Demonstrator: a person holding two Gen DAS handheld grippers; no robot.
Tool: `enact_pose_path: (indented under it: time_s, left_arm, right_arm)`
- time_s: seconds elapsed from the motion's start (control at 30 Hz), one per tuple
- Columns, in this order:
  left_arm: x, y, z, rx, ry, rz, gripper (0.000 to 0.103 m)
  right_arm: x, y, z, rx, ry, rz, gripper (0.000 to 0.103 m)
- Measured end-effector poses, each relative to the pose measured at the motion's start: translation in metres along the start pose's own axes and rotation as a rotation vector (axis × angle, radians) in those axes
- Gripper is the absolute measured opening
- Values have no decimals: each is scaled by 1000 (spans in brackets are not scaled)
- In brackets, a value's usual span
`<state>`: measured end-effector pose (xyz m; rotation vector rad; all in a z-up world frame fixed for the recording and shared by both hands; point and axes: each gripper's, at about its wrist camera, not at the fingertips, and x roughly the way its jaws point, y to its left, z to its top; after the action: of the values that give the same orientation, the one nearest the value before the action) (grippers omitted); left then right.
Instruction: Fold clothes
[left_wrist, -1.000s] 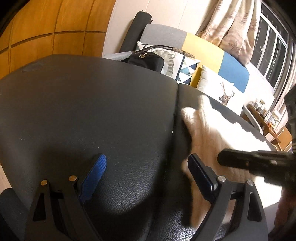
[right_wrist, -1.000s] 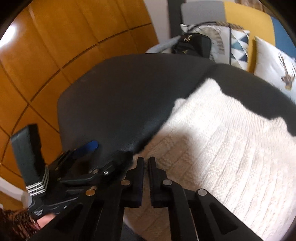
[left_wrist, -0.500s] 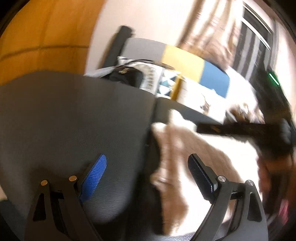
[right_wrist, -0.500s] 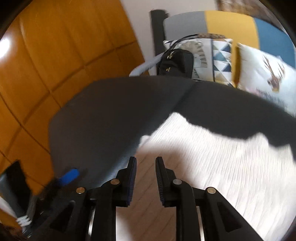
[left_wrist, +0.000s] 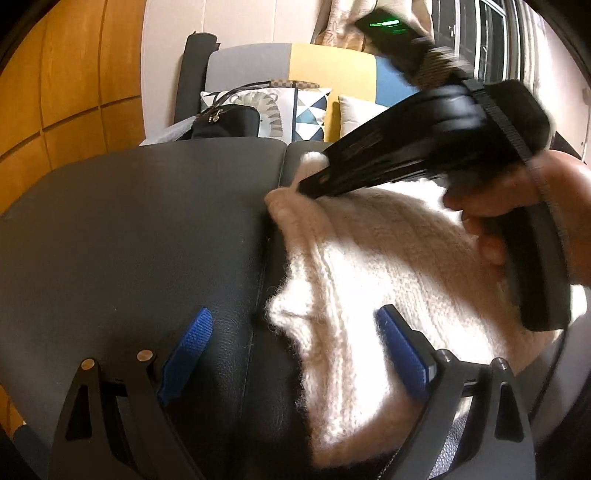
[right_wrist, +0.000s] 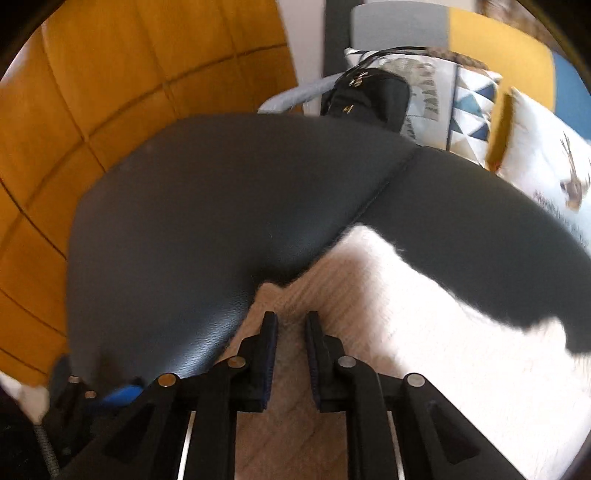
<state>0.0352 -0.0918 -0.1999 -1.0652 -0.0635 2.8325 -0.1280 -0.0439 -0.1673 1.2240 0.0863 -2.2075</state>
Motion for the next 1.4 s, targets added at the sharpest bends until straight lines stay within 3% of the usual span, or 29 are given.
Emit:
enact_pose_path:
  time_s: [0.1, 0.27, 0.37, 0.57, 0.63, 0.77, 0.83, 0.9, 1.0, 1.13, 1.27, 1.33, 1.4]
  left_arm:
    - [-3, 4, 3, -18, 6, -1, 93]
    - [-21, 9, 13, -77, -50, -18, 93]
    - [-29, 8, 27, -83, -105, -9, 93]
    - [0, -32, 71, 59, -83, 22, 93]
    - [18, -48, 81, 112, -57, 28, 93]
    - [56, -70, 76, 205, 67, 70, 93]
    - [57, -65, 77, 173, 76, 54, 95]
    - [61, -56, 75, 128, 99, 31, 98]
    - [68, -39, 75, 35, 139, -14, 103]
    - [70, -36, 74, 17, 149, -26, 103]
    - [66, -42, 71, 42, 131, 5, 103]
    - [65, -44, 71, 54, 125, 19, 103]
    - [64, -44, 71, 60, 122, 27, 103]
  right_arm:
    - [-53, -20, -20, 140, -171, -14, 21]
    - [-99, -58, -74, 267, -118, -143, 21]
    - [-127, -77, -105, 311, -160, -164, 21]
    - [-166, -108, -146, 399, -190, -194, 21]
    - [-159, -122, -139, 419, -164, -175, 22]
    - [-143, -127, -134, 348, -185, -191, 21]
    - [-146, -129, -132, 352, -179, -178, 22]
    - [-163, -135, -138, 389, -228, -134, 22]
    - [-174, -157, -143, 439, -270, -193, 23]
    - [-168, -200, -168, 559, -222, -235, 23]
    - [-172, -233, -199, 650, -274, -219, 16]
    - [-171, -239, -212, 671, -321, -227, 4]
    - [-170, -241, -218, 670, -342, -229, 4]
